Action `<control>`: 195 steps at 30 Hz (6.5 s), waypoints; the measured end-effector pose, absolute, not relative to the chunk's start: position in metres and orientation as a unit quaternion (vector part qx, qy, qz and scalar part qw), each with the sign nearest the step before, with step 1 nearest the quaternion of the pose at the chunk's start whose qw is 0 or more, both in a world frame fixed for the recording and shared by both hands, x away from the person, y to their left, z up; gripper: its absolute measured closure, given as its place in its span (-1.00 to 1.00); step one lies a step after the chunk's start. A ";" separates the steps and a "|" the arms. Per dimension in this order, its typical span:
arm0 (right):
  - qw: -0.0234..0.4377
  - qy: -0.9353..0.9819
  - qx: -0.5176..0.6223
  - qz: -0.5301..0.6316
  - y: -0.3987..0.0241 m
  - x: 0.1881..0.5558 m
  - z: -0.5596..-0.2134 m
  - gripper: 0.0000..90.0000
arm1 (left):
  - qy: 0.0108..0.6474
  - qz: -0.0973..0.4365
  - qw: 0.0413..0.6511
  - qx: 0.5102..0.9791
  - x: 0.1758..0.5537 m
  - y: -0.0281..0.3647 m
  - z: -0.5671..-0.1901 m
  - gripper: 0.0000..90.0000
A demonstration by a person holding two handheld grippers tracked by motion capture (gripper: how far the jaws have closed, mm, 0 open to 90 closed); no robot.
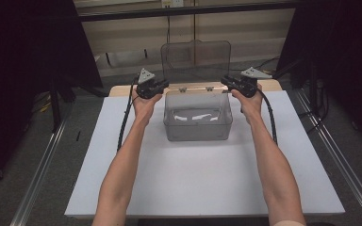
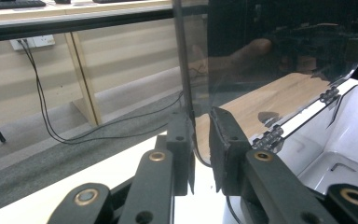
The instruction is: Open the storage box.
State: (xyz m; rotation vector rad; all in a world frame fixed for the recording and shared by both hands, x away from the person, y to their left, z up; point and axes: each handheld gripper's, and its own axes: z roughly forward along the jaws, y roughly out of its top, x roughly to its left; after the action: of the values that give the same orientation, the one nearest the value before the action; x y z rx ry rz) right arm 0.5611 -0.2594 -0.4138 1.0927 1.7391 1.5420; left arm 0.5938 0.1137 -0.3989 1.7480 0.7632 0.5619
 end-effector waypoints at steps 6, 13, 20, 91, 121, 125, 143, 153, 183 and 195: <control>0.283 0.650 0.416 0.569 -0.258 0.562 -0.413 0.63 | 0.325 0.239 0.545 0.735 0.595 0.111 -0.400 0.69; 0.279 0.652 0.418 0.569 -0.257 0.564 -0.413 0.59 | 0.329 0.237 0.546 0.733 0.597 0.110 -0.402 0.63; 0.273 0.652 0.427 0.564 -0.256 0.568 -0.412 0.55 | 0.341 0.230 0.542 0.733 0.600 0.109 -0.403 0.61; 0.187 0.620 0.531 0.546 -0.257 0.582 -0.426 0.26 | 0.424 0.139 0.515 0.732 0.613 0.105 -0.409 0.16; 0.249 0.628 0.510 0.532 -0.261 0.564 -0.413 -0.63 | 0.425 0.182 0.522 0.717 0.596 0.112 -0.409 -0.76; 0.254 0.619 0.510 0.540 -0.262 0.557 -0.409 -0.83 | 0.422 0.189 0.525 0.714 0.588 0.116 -0.404 -0.84; 0.302 0.623 0.485 0.534 -0.259 0.512 -0.403 -0.96 | 0.404 0.217 0.547 0.700 0.534 0.135 -0.405 -0.92; 0.323 0.620 0.479 0.532 -0.259 0.485 -0.401 -0.97 | 0.393 0.243 0.552 0.693 0.506 0.157 -0.400 -0.89; 0.370 0.621 0.442 0.531 -0.261 0.394 -0.405 -0.98 | 0.397 0.273 0.555 0.678 0.419 0.205 -0.414 -0.89; 0.379 0.616 0.436 0.535 -0.267 0.357 -0.412 -0.98 | 0.389 0.288 0.559 0.673 0.374 0.217 -0.418 -0.91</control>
State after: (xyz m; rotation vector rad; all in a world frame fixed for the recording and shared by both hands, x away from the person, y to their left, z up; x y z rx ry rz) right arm 0.3571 -0.2665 -0.4121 1.1135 1.5737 1.3679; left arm 0.3741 0.2170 -0.4185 1.5880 0.9160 0.6779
